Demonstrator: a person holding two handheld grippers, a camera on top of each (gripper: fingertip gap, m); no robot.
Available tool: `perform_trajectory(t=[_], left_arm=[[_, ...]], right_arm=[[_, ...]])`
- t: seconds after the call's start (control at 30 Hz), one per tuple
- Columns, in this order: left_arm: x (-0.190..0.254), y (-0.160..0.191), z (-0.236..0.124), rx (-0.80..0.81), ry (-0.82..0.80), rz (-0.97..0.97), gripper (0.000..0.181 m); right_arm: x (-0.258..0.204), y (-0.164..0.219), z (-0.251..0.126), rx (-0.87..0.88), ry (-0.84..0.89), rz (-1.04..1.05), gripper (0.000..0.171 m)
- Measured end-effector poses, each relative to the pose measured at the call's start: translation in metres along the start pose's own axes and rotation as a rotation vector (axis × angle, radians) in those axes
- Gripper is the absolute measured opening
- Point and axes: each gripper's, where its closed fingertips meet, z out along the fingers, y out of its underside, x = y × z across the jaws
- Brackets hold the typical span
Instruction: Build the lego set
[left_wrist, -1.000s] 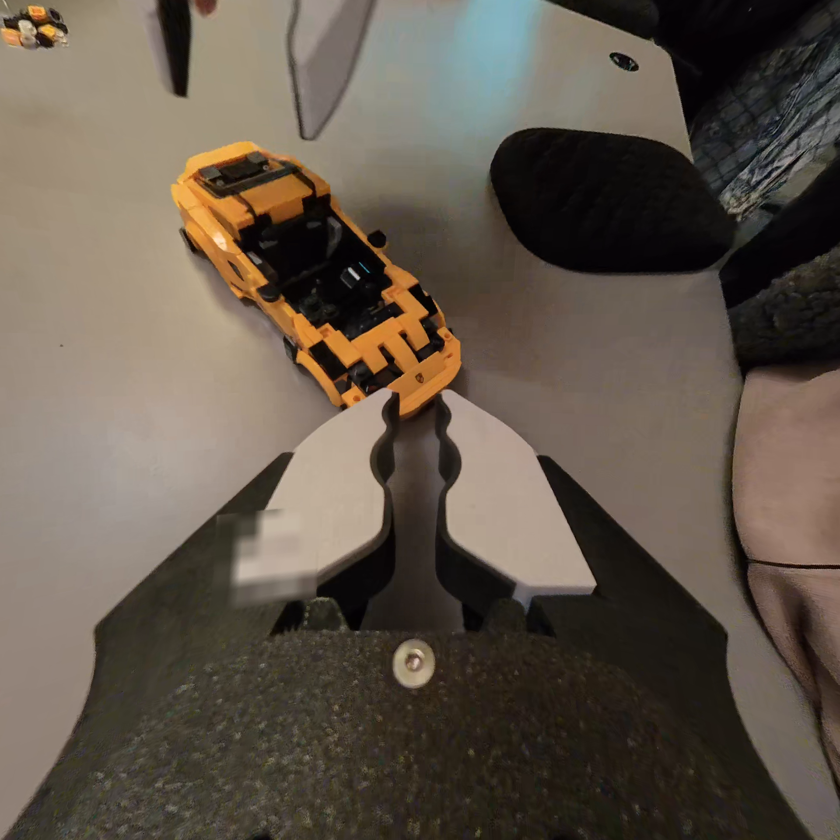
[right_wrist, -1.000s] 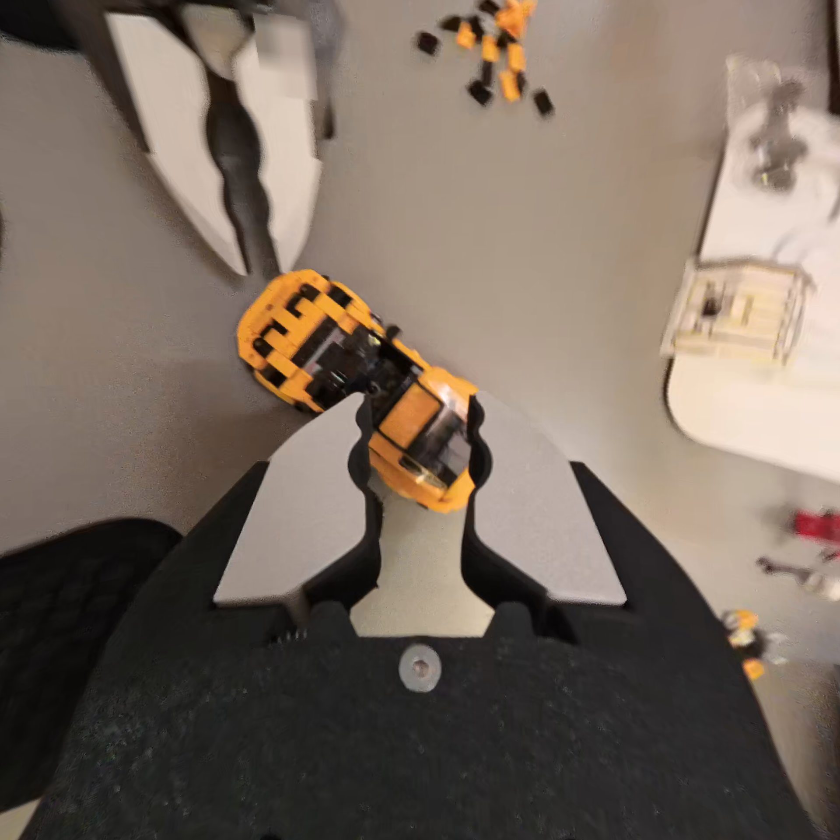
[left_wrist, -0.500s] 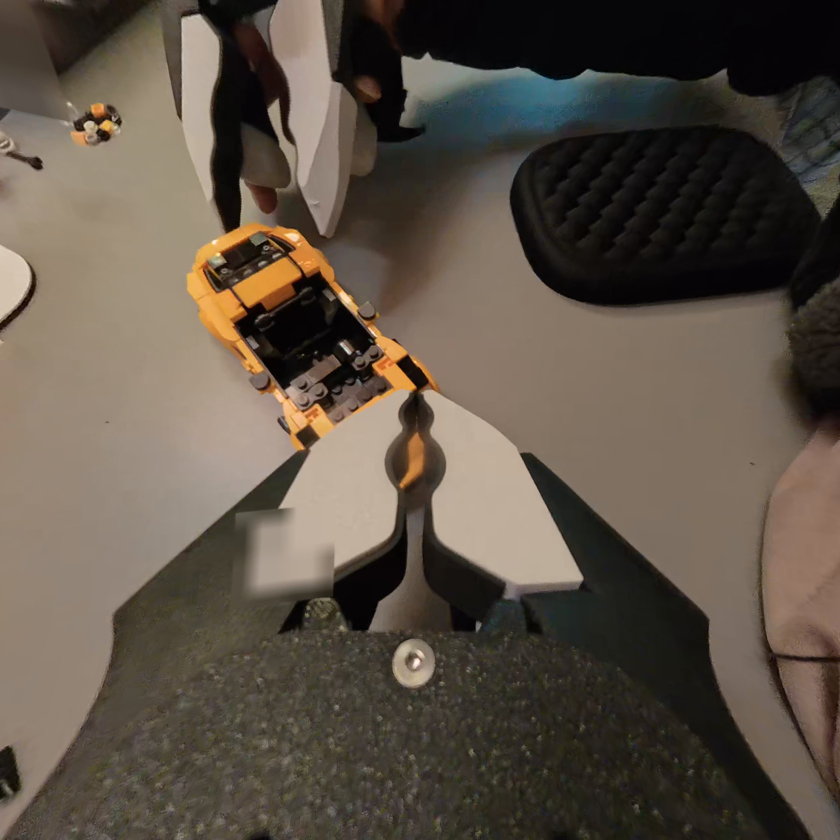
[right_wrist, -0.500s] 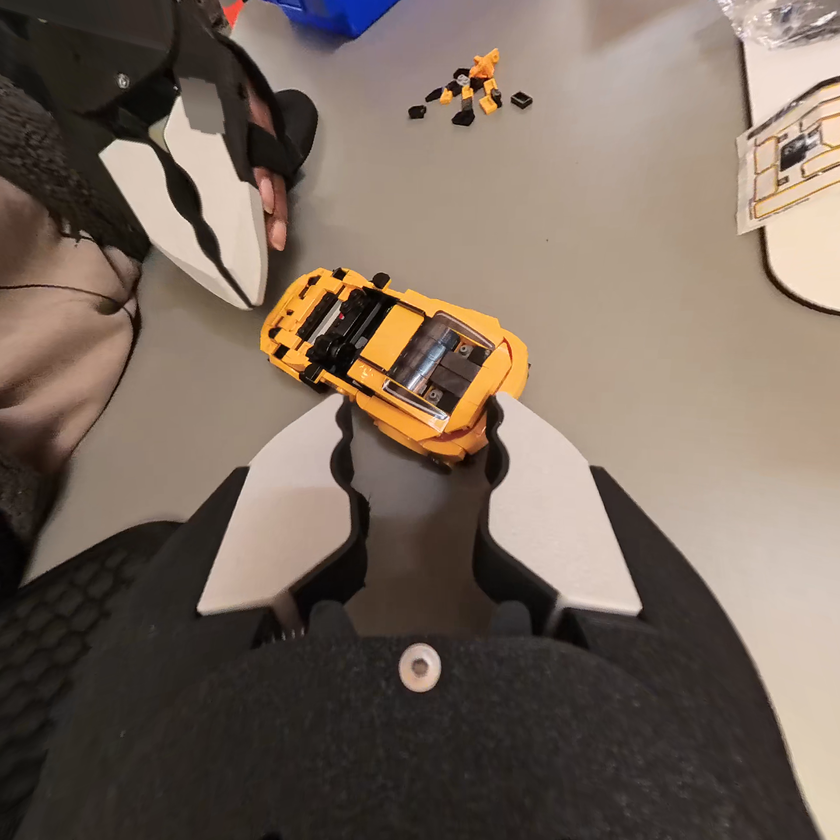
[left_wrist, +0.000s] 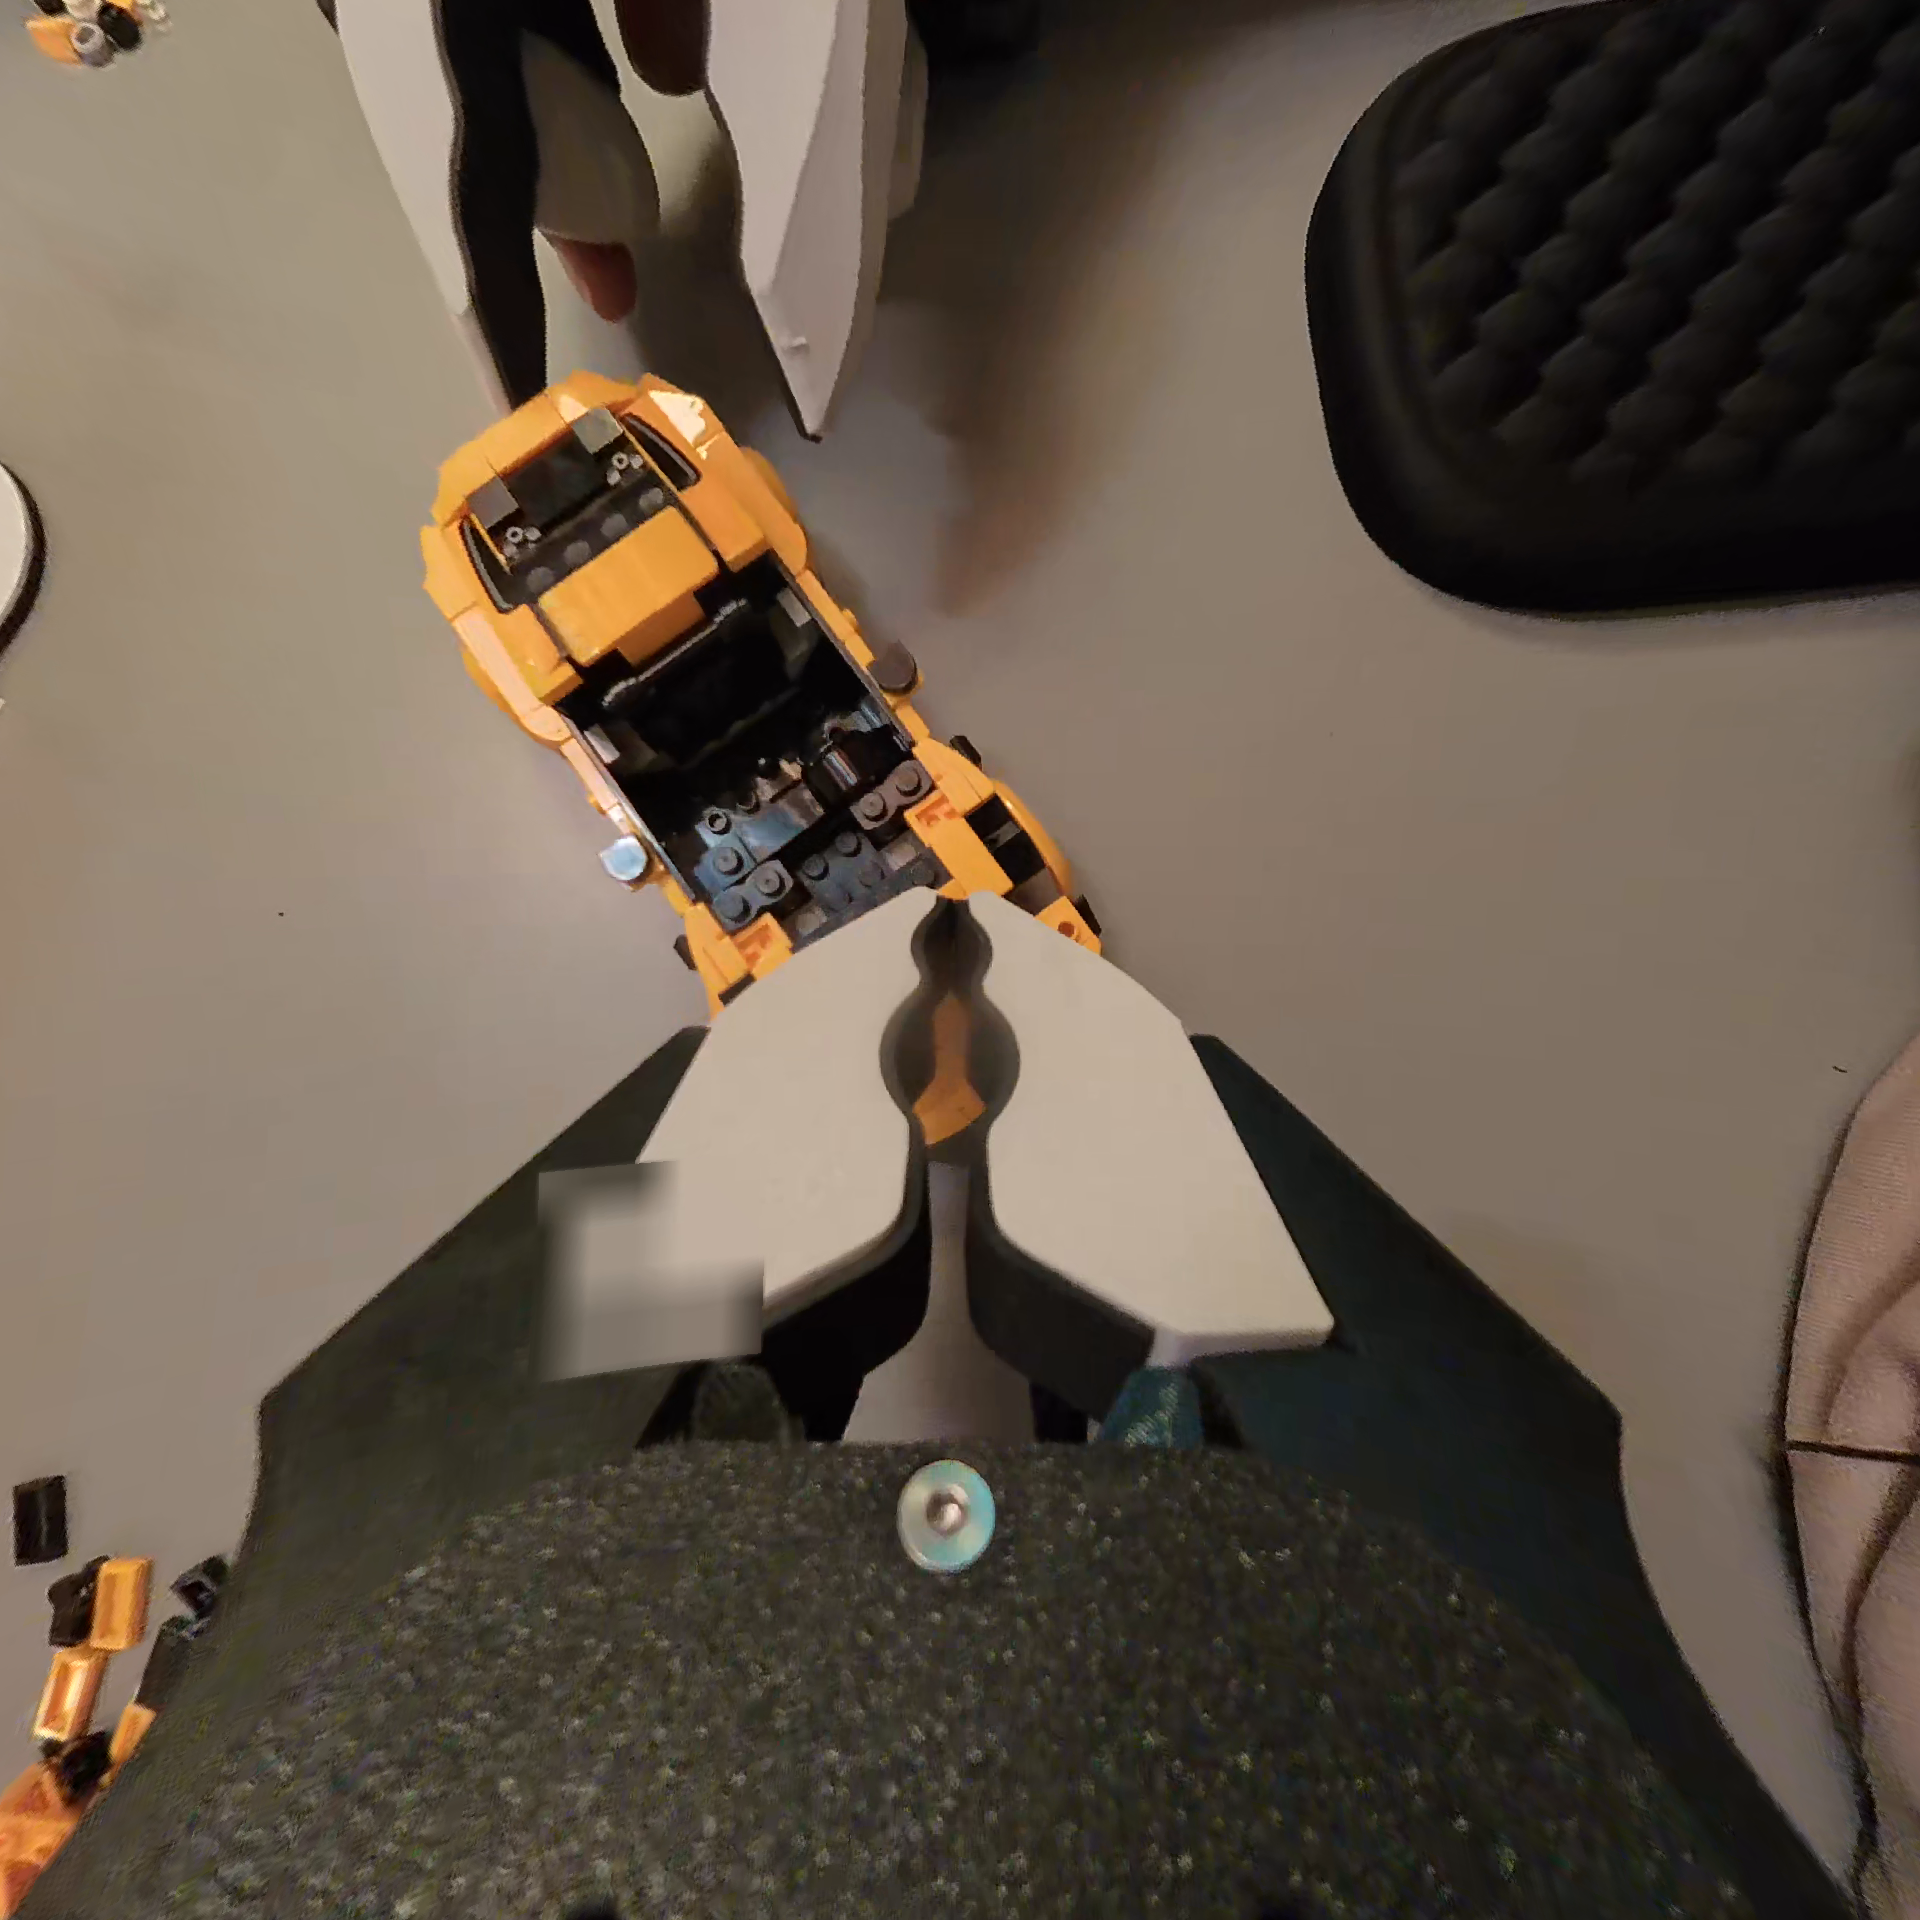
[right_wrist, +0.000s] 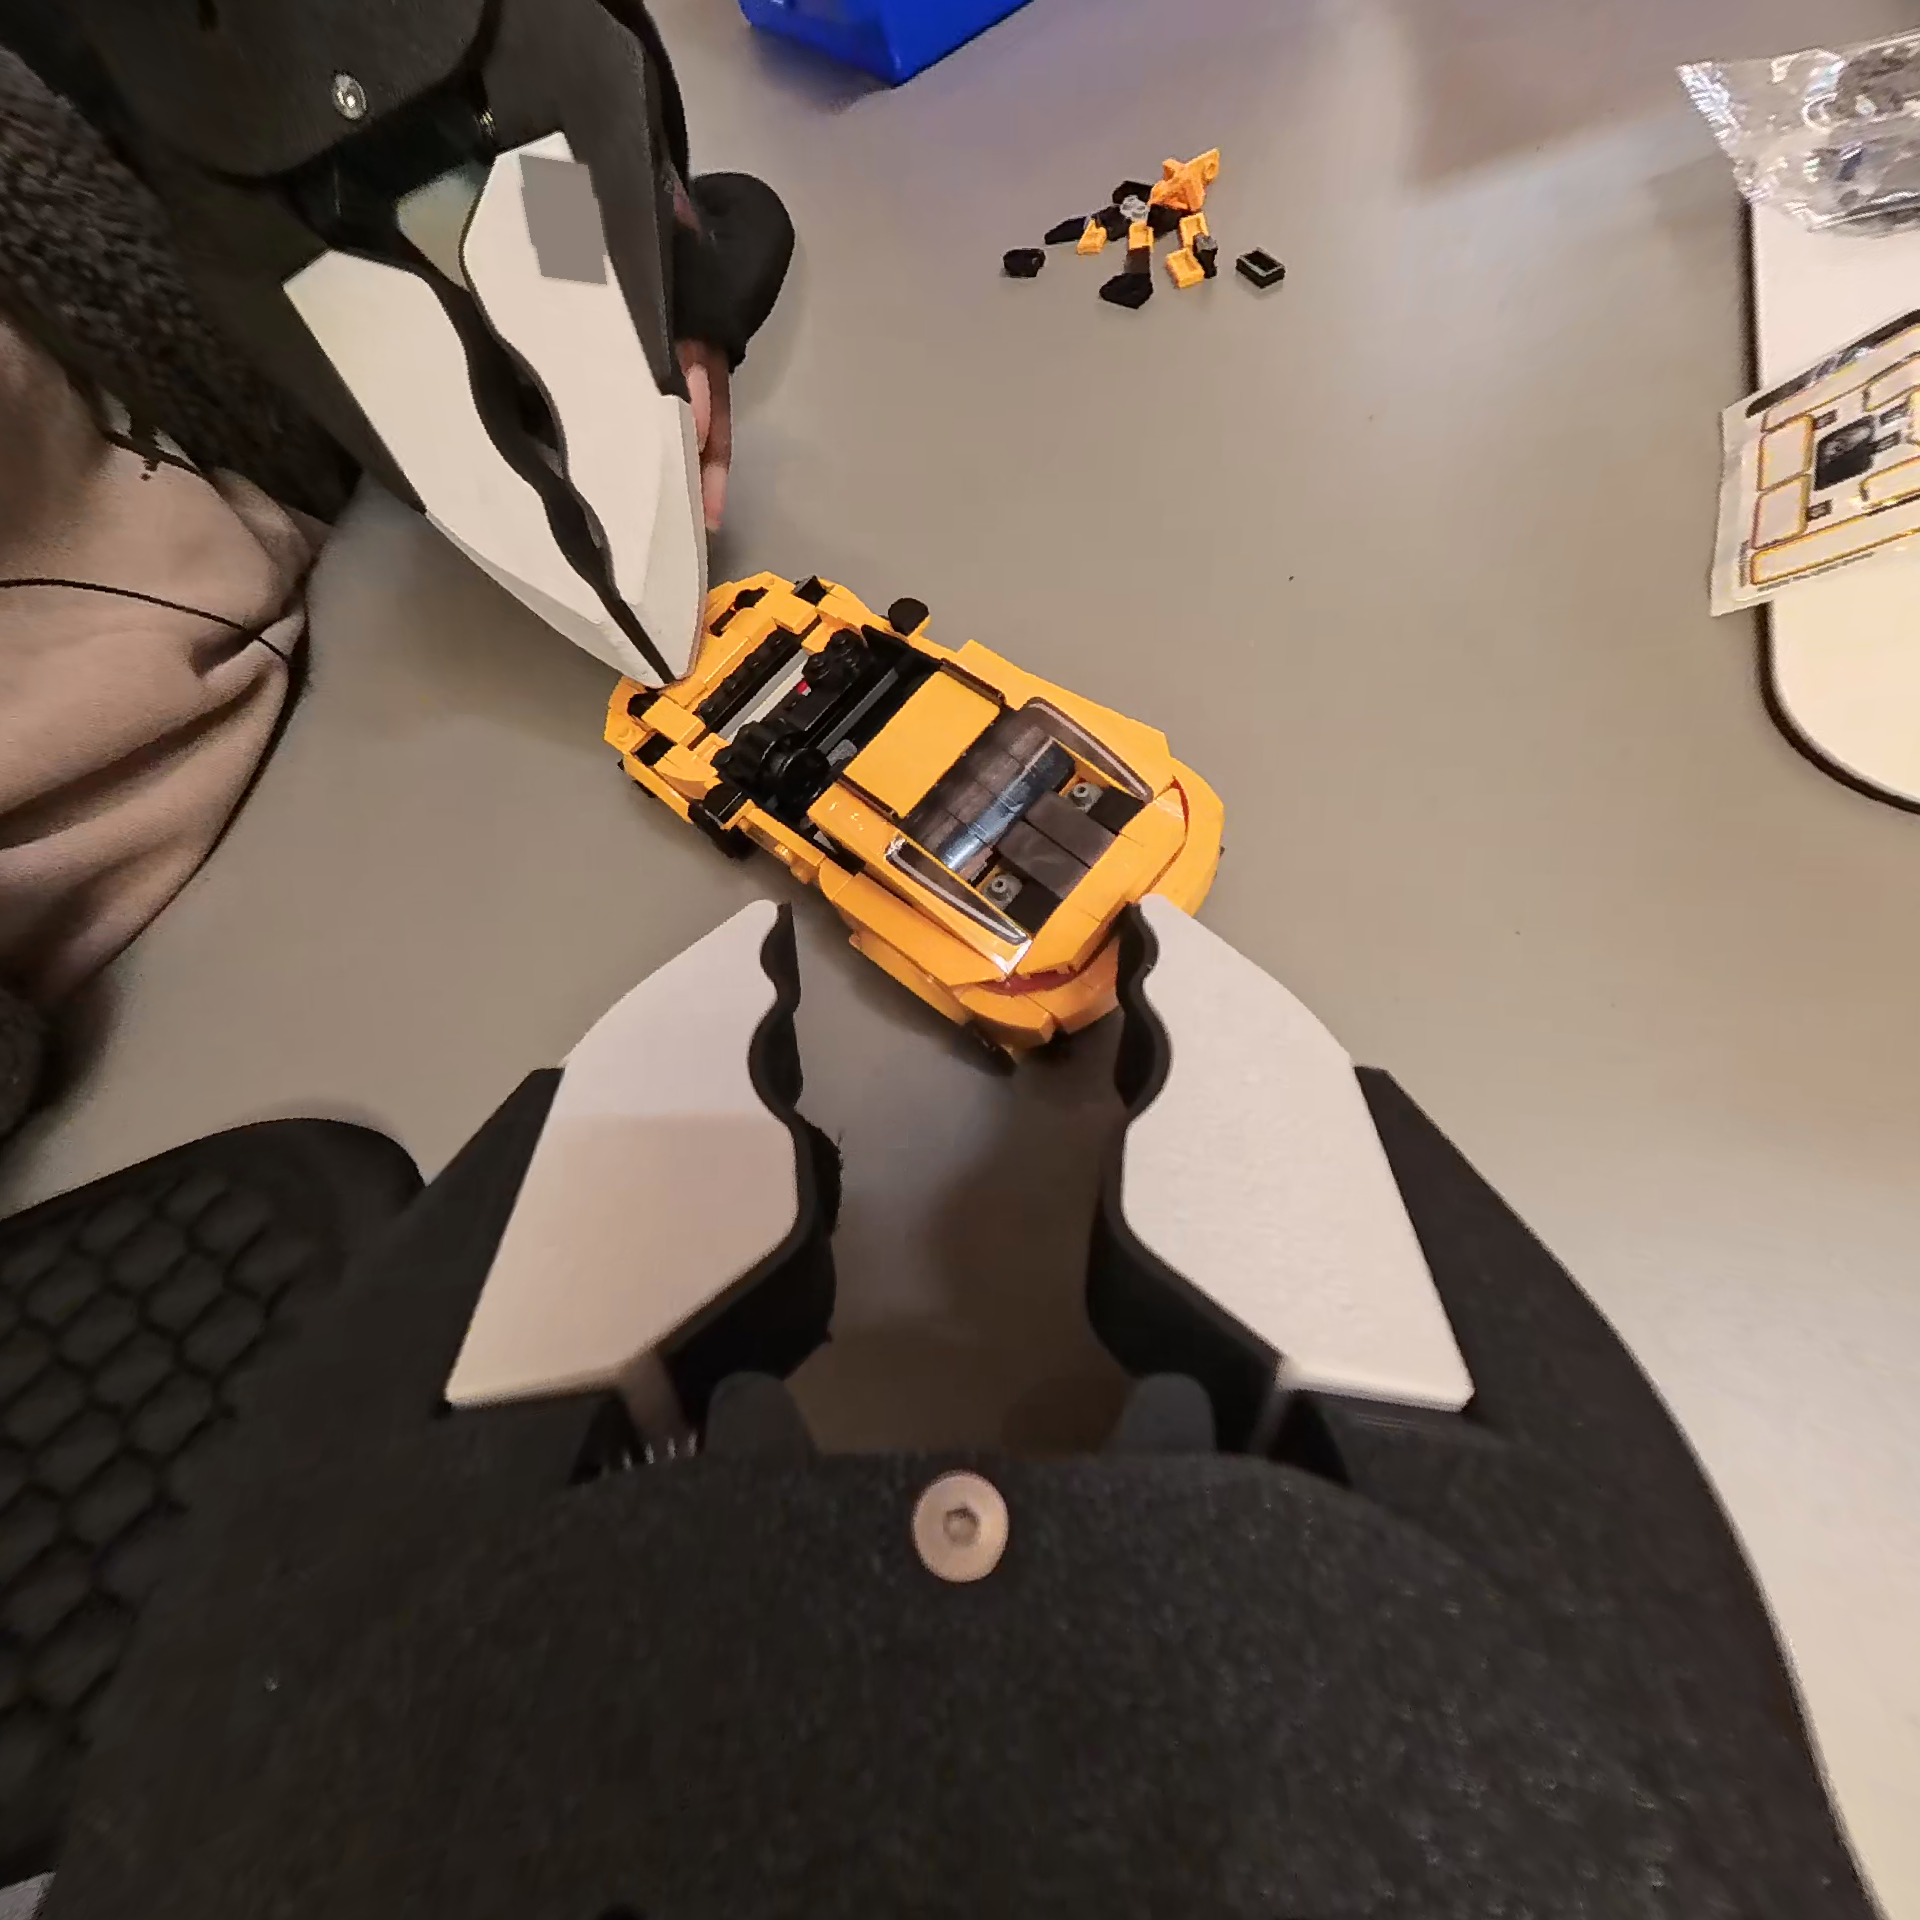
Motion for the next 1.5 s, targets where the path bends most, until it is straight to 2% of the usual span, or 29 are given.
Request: perform_trajectory(t=[0.4,0.9,1.03,1.07,1.13,1.17,1.23,1.27,1.37,1.5], left_arm=[[0.0,0.003,0.001,-0.22,0.005,0.054,0.0],[0.001,0.004,0.001,-0.255,0.014,0.095,0.001],[-0.001,0.002,0.0,-0.155,0.044,0.068,0.0],[-0.005,-0.003,-0.007,-0.089,0.059,0.001,0.0],[-0.016,-0.023,-0.034,0.145,0.101,-0.167,0.0],[-0.024,-0.022,-0.046,0.204,0.087,-0.225,0.0],[-0.032,-0.001,-0.054,0.202,0.04,-0.282,0.001],[-0.027,0.008,-0.051,0.209,0.048,-0.309,0.035],[-0.001,0.034,-0.033,0.15,0.096,-0.315,0.056],[0.008,0.043,-0.01,0.091,0.032,-0.231,0.067]], right_arm=[[0.001,0.001,0.001,0.01,0.015,-0.016,0.057],[0.001,0.001,0.001,0.013,0.029,-0.028,0.057],[0.001,-0.002,-0.001,0.026,0.033,-0.025,0.057],[0.002,-0.004,-0.004,0.042,0.044,-0.024,0.058],[0.004,-0.005,-0.012,0.046,0.086,-0.037,0.062],[0.004,-0.003,-0.015,0.032,0.108,-0.052,0.065],[0.004,0.002,-0.014,0.0,0.125,-0.059,0.074],[0.004,0.006,-0.012,-0.032,0.129,-0.066,0.078],[0.001,0.015,-0.002,-0.108,0.124,-0.085,0.086],[0.003,0.02,0.011,-0.162,0.179,-0.095,0.085]])
